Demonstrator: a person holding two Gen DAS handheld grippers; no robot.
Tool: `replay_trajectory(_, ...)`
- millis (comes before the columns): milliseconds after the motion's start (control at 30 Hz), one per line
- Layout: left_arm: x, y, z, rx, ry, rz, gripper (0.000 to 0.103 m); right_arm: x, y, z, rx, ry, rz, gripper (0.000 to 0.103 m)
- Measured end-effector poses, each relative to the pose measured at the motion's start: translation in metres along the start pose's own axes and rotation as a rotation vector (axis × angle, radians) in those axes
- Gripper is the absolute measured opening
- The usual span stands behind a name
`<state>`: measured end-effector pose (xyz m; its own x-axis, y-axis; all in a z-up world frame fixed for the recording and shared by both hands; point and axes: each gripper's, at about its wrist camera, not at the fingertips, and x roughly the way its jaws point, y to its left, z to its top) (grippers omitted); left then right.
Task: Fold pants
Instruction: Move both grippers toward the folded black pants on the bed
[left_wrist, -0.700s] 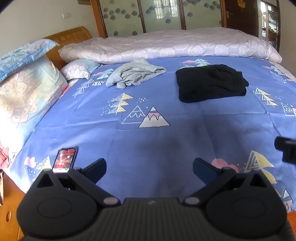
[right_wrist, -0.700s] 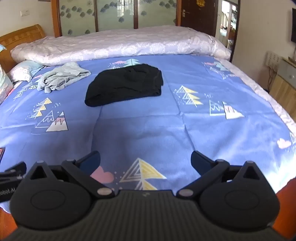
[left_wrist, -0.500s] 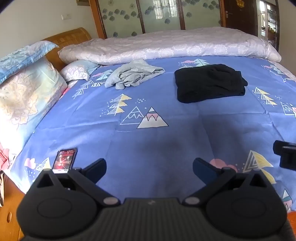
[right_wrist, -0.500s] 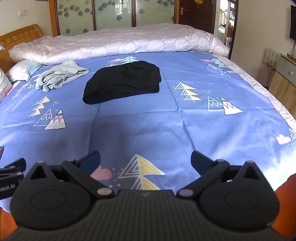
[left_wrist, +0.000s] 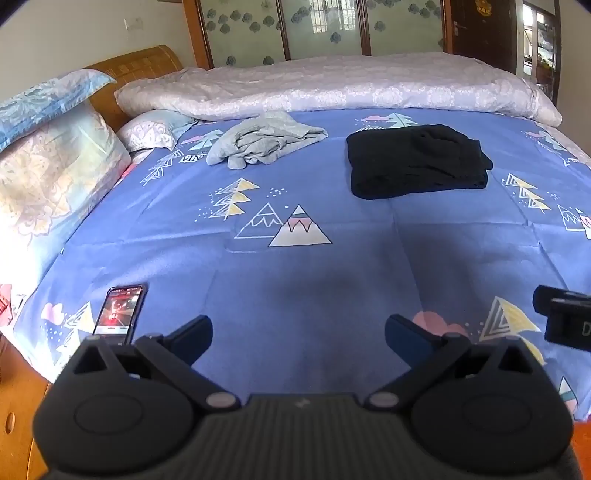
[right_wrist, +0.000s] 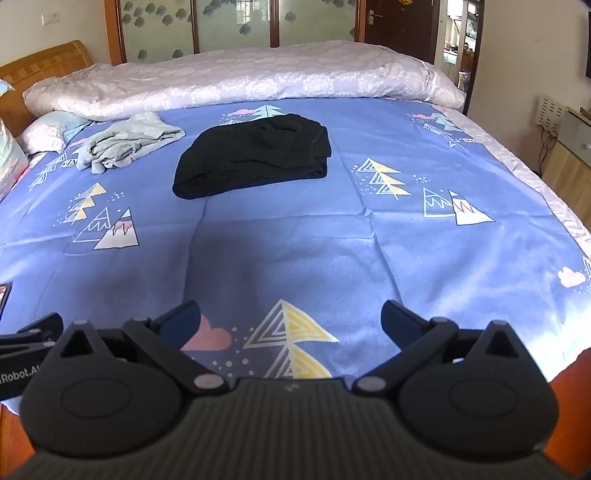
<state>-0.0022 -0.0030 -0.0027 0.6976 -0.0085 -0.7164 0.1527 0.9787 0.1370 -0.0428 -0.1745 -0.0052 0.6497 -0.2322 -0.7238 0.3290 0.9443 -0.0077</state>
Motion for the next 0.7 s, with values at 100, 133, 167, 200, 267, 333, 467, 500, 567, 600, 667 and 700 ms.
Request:
replay_trajectory(100, 0.001, 0.002, -0.001, -0.012, 0.003, -0.012, 0.103, 0.001, 0.001, 0.0, 0.0, 0.005, -0.001, 0.103)
replay_trajectory(133, 0.001, 0.002, -0.001, -0.013, 0.003, -0.015, 0.103, 0.001, 0.001, -0.001, -0.001, 0.005, -0.002, 0.103)
replay_trajectory(167, 0.001, 0.003, -0.002, -0.014, 0.003, -0.016, 0.103, 0.001, 0.001, -0.001, -0.002, 0.004, -0.003, 0.103)
replay_trajectory(200, 0.001, 0.003, -0.002, -0.015, 0.002, -0.018, 0.103, 0.001, 0.001, -0.001, -0.003, 0.004, -0.002, 0.103)
replay_trajectory(267, 0.002, 0.003, -0.003, -0.017, 0.004, -0.023, 0.103, 0.001, 0.002, -0.001, -0.005, 0.003, -0.002, 0.103)
replay_trajectory(333, 0.003, 0.002, -0.006, -0.022, 0.009, -0.031, 0.103, 0.001, 0.002, -0.001, -0.011, 0.0, -0.005, 0.103)
replay_trajectory(467, 0.004, 0.003, -0.01, -0.04, 0.009, -0.057, 0.103, 0.001, 0.002, -0.002, -0.02, -0.003, -0.013, 0.103)
replay_trajectory(500, 0.005, 0.003, -0.011, -0.046, 0.009, -0.064, 0.103, 0.002, 0.002, -0.002, -0.019, -0.002, -0.015, 0.103)
replay_trajectory(567, 0.005, 0.004, -0.014, -0.059, 0.009, -0.077, 0.103, 0.003, 0.001, -0.002, -0.017, 0.001, -0.015, 0.103)
replay_trajectory(600, 0.005, 0.004, -0.016, -0.066, 0.01, -0.083, 0.103, 0.003, 0.001, -0.003, -0.018, 0.002, -0.016, 0.103)
replay_trajectory(667, 0.004, 0.004, -0.019, -0.077, 0.011, -0.092, 0.103, 0.004, 0.001, -0.004, -0.021, 0.003, -0.019, 0.103)
replay_trajectory(700, 0.003, 0.004, -0.021, -0.076, 0.013, -0.094, 0.103, 0.004, 0.001, -0.004, -0.023, 0.003, -0.019, 0.103)
